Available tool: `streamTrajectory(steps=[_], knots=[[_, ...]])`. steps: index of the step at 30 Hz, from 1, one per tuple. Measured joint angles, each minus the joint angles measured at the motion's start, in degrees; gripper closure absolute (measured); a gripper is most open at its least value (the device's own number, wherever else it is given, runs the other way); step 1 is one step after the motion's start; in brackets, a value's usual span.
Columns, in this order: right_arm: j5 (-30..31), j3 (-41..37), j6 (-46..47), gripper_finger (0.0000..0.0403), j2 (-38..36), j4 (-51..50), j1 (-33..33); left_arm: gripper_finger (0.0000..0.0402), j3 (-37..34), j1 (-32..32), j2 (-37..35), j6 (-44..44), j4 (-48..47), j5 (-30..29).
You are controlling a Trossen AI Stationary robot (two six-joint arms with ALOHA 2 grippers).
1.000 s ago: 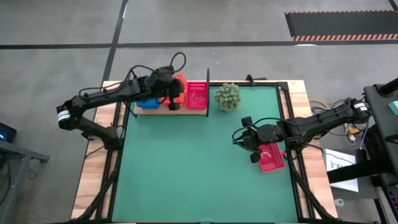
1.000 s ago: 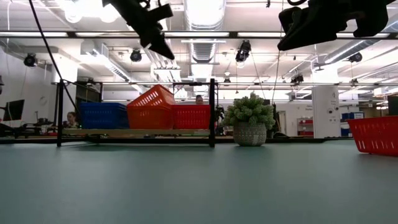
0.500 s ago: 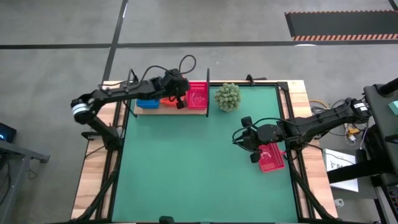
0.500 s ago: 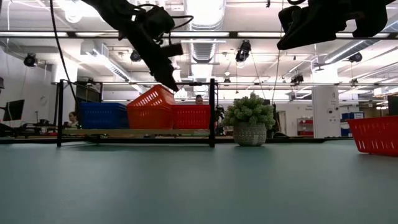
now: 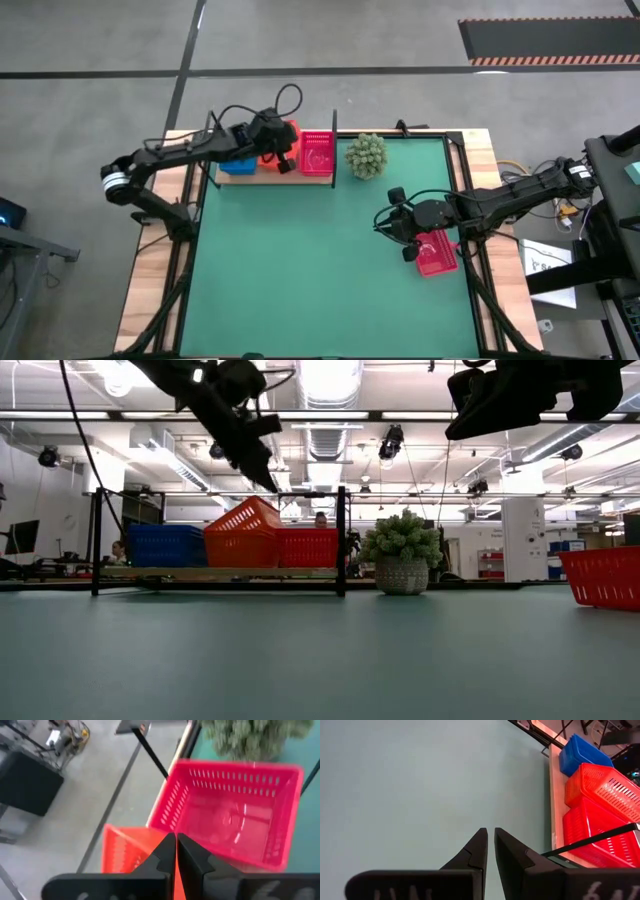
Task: Stack baskets on shelf by color
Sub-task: Stack the orange bin on the orange bin on the shelf
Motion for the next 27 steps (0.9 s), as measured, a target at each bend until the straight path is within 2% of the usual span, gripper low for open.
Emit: streamTrajectory(steps=[7,11,14,17,22,27], knots=[[0.0,0.0,-0.1,0.0376,0.0,0.0,0.0,0.0402,0.0,-1.1,-2.3,0.1,-3.3,-3.6],[0.0,0.0,0.0,0.0376,0.0,0.0,0.0,0.0399,0.2,-1.2,-7.4,1.3,-10.7,2.8],[0.0,0.0,0.0,0.0376,0.0,0.0,0.0,0.0375,-1.1,-1.0,-10.8,0.2,-15.1,5.0],[0.0,0.0,0.0,0.0376,0.0,0.0,0.0,0.0332,-3.6,-1.0,-13.4,-0.1,-16.9,5.2],[0.0,0.0,0.0,0.0376,0.0,0.0,0.0,0.0268,-9.7,-1.0,-14.5,1.1,-14.1,5.9],[0.0,0.0,0.2,0.0376,0.0,0.0,0.0,0.0250,-15.6,-1.0,-13.9,2.0,-3.9,5.9]])
